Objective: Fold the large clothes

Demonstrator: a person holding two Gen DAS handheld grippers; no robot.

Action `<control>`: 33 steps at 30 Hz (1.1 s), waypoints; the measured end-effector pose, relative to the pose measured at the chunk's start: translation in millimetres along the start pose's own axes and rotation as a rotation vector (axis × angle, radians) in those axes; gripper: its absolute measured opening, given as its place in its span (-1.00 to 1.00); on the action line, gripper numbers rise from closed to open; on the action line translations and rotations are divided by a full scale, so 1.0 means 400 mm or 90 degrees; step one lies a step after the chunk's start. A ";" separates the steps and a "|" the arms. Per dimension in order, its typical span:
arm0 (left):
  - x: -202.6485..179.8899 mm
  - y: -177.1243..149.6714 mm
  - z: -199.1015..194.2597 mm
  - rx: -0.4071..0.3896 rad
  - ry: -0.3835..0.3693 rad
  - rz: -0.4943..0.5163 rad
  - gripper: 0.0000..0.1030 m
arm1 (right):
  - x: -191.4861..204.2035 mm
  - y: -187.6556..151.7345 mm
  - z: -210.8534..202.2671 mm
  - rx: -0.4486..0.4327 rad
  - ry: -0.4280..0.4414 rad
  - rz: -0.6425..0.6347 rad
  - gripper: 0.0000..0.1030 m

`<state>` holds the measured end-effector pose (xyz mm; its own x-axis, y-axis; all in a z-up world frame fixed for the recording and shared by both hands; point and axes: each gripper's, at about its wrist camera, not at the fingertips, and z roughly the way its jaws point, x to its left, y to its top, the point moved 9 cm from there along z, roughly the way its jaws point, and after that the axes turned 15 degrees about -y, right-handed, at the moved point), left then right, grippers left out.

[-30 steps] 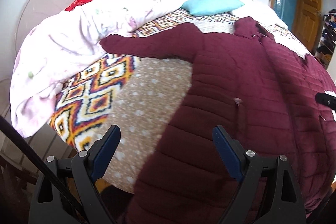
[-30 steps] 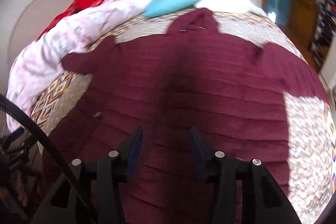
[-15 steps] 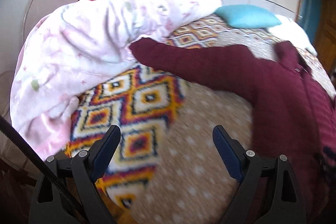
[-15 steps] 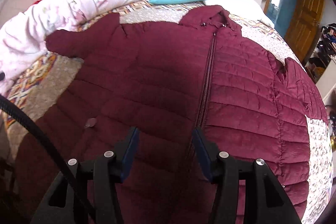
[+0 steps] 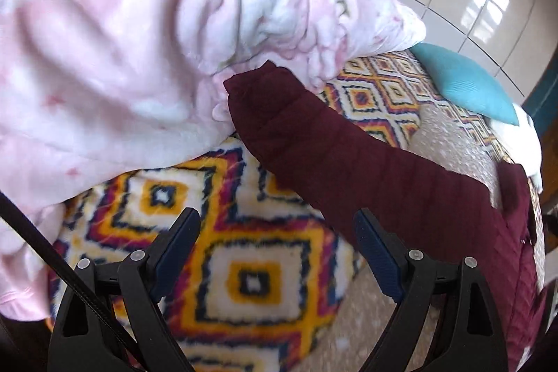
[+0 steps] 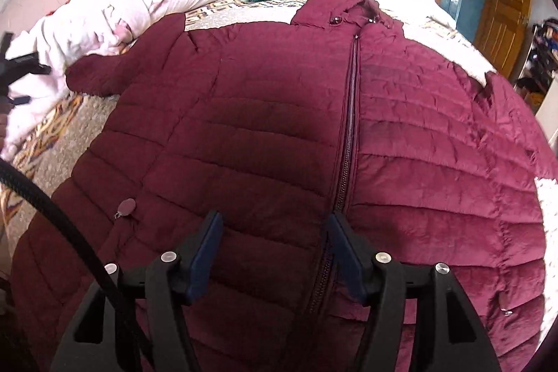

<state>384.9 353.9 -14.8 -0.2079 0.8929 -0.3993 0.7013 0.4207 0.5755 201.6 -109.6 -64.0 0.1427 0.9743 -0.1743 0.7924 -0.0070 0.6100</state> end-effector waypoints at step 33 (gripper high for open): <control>-0.428 0.106 0.014 -0.059 -0.018 0.192 -0.85 | 0.024 0.003 0.020 -0.028 0.054 0.006 0.72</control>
<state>453.9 217.8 74.0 0.0203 0.9754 -0.2195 0.6632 0.1511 0.7330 208.6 -102.2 -71.3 0.0974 0.9899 -0.1033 0.7641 -0.0079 0.6450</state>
